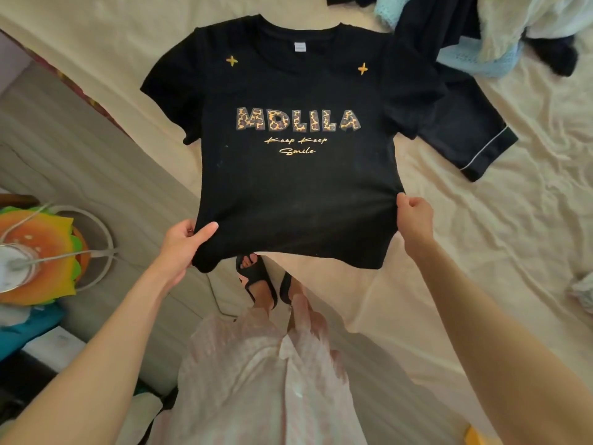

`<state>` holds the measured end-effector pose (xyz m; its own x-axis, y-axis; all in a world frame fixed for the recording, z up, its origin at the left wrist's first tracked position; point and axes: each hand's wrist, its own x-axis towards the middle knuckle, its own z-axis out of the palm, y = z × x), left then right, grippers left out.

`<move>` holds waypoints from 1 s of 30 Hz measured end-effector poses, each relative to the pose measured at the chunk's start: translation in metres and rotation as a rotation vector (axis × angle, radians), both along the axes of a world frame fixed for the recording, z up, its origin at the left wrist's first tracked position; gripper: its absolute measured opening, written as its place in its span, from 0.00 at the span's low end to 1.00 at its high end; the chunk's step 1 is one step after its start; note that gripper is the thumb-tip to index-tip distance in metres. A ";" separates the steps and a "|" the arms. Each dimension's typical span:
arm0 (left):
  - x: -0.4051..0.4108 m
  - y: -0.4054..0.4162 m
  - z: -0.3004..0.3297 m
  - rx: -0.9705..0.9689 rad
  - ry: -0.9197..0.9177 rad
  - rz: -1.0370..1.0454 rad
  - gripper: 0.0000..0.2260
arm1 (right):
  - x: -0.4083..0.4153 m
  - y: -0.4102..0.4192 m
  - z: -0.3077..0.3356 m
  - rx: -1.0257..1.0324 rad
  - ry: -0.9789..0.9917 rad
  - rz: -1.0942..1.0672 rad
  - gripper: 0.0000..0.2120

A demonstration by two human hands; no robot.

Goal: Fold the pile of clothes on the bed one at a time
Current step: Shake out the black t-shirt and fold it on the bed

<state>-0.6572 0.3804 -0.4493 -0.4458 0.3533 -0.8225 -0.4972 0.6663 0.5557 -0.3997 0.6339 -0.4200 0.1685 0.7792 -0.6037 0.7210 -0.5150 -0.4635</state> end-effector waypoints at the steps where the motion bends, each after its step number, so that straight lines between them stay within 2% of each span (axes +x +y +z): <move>1: 0.000 -0.002 -0.001 -0.007 0.011 -0.003 0.04 | 0.002 0.000 -0.002 0.004 -0.026 0.039 0.19; 4: 0.004 -0.006 -0.004 -0.026 -0.062 -0.060 0.05 | 0.011 -0.003 -0.006 -0.015 -0.036 0.099 0.16; 8: 0.020 -0.014 -0.004 -0.102 -0.237 -0.211 0.11 | 0.027 -0.020 -0.009 -0.178 0.085 0.117 0.11; 11: 0.032 -0.027 -0.001 -0.119 -0.200 -0.248 0.12 | 0.041 -0.039 -0.011 -0.256 0.162 0.090 0.08; 14: 0.043 -0.041 0.003 -0.090 -0.144 -0.169 0.13 | 0.052 -0.055 -0.011 -0.231 0.163 0.022 0.09; 17: 0.052 -0.052 0.014 -0.031 -0.163 0.019 0.06 | 0.061 -0.068 -0.007 -0.092 -0.011 0.042 0.14; 20: 0.056 -0.059 0.024 0.036 -0.217 0.164 0.06 | 0.067 -0.079 -0.002 0.004 -0.099 0.077 0.15; 24: 0.064 -0.068 0.028 -0.009 -0.235 0.128 0.07 | 0.075 -0.085 0.003 0.018 -0.046 0.125 0.18; 30: 0.071 -0.083 0.016 -0.175 -0.179 0.043 0.03 | 0.092 -0.089 0.000 -0.076 -0.094 0.129 0.11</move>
<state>-0.5866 0.2971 -0.4329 -0.2990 0.1829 -0.9366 -0.6070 0.7209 0.3346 -0.3075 0.5446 -0.4201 0.1283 0.7504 -0.6484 0.8217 -0.4465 -0.3542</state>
